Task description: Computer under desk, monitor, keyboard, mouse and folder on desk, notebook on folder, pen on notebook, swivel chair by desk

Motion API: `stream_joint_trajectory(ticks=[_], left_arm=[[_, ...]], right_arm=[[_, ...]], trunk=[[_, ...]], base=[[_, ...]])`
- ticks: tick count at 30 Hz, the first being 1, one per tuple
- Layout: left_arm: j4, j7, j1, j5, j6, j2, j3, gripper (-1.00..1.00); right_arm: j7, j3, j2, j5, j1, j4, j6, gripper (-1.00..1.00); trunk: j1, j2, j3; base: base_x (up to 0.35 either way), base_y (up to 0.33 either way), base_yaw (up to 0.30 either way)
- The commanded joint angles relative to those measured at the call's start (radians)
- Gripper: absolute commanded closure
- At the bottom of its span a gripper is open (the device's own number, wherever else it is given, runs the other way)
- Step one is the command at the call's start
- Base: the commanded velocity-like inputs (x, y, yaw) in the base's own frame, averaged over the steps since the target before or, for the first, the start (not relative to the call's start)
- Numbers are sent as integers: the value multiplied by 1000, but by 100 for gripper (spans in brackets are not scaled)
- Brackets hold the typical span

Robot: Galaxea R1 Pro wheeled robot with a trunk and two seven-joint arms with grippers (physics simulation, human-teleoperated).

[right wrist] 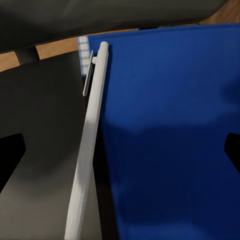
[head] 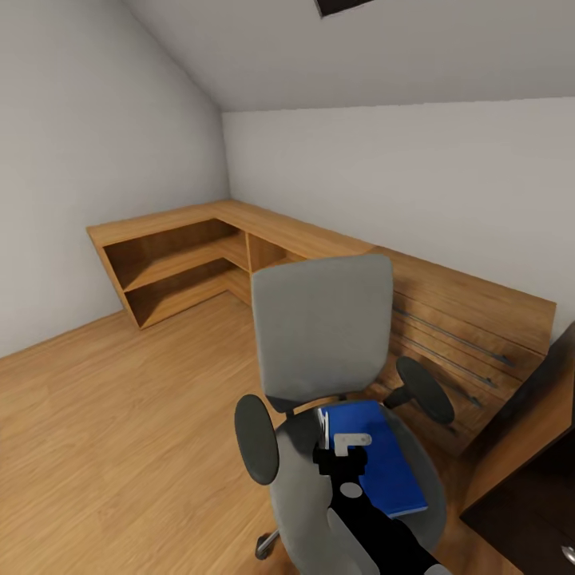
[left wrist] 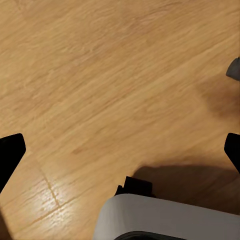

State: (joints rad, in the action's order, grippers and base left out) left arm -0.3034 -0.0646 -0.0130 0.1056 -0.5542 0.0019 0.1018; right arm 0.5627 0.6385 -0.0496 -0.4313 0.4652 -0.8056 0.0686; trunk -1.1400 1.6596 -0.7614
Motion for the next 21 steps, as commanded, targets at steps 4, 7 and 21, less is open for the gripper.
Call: stream_joint_trajectory(ticks=[4, 7, 21], left_arm=[[-2, 0, -1, 9, -1, 1, -4, -100], [-2, 0, -1, 9, -1, 1, -4, -100], [0, 1, -1, 9, 0, 1, -4, -100]], right_arm=[[9, 4, 0, -2, 1, -1, 7, -100], [9, 4, 0, -1, 1, -1, 8, -100], [9, 4, 0, -1, 1, -1, 7, -100]], trunk=[[0, 0, -1], [0, 0, -1], [0, 0, -1]], base=[[0, 0, 0], [0, 0, 0], [0, 8, 0]])
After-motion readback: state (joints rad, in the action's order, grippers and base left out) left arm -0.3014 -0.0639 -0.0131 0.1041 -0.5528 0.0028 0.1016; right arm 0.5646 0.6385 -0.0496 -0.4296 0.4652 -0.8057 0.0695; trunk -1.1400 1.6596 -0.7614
